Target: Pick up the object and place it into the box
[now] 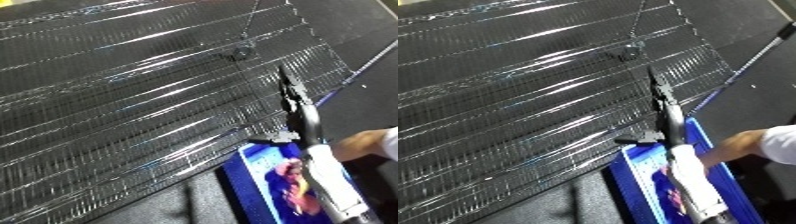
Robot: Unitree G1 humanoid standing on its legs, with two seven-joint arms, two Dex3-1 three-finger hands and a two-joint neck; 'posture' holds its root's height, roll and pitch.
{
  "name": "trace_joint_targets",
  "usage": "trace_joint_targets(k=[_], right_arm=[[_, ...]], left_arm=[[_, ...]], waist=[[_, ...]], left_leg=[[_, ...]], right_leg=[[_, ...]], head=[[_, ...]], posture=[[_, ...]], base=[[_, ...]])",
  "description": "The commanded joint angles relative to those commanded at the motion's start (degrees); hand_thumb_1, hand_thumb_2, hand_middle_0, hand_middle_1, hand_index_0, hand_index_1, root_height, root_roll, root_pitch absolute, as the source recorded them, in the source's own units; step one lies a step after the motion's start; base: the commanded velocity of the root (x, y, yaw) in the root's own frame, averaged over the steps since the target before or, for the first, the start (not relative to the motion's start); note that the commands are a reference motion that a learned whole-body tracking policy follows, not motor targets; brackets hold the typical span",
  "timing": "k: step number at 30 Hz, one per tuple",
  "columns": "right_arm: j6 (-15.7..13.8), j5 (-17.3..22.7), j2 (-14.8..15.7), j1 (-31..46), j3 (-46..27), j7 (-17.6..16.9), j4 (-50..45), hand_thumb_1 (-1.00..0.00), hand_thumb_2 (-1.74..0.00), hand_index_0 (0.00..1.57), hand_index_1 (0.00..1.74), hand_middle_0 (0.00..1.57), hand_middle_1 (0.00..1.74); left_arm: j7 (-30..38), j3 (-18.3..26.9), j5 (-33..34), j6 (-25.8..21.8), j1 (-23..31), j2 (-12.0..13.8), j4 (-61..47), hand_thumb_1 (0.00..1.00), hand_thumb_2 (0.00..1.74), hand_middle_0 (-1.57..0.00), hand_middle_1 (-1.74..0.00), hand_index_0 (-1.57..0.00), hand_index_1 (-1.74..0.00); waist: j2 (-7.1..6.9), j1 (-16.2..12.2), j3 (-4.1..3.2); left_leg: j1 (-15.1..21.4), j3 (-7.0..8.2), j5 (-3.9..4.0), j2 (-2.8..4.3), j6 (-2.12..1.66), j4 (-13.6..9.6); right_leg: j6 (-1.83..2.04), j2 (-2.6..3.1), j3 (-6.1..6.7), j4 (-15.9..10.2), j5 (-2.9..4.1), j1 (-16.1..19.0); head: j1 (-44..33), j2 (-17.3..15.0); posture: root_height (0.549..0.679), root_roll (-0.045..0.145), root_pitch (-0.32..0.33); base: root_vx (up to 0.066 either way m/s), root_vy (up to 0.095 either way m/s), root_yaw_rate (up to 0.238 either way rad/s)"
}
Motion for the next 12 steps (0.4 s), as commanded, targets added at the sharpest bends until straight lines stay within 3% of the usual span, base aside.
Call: trace_joint_targets(k=[12], right_arm=[[0.3, -1.6, 2.6, -3.1, 4.9, 0.4, -2.6, 0.0, 0.0, 0.0, 0.0, 0.0, 0.0]], left_arm=[[0.4, 1.7, 1.1, 0.4, 0.1, 0.4, -0.8, 1.0, 1.74, -1.57, -1.74, -1.57, -1.74]], waist=[[-0.41, 2.3, 0.16]], left_leg=[[-1.4, -0.59, -0.7, -0.19, 0.37, 1.1]], right_leg=[[0.15, -0.2, -0.12, 1.5, -0.16, -1.8]], head=[[-9.8, 9.8]], posture=[[0.627, 0.037, -0.219]], base=[[0.006, 0.01, 0.033]])
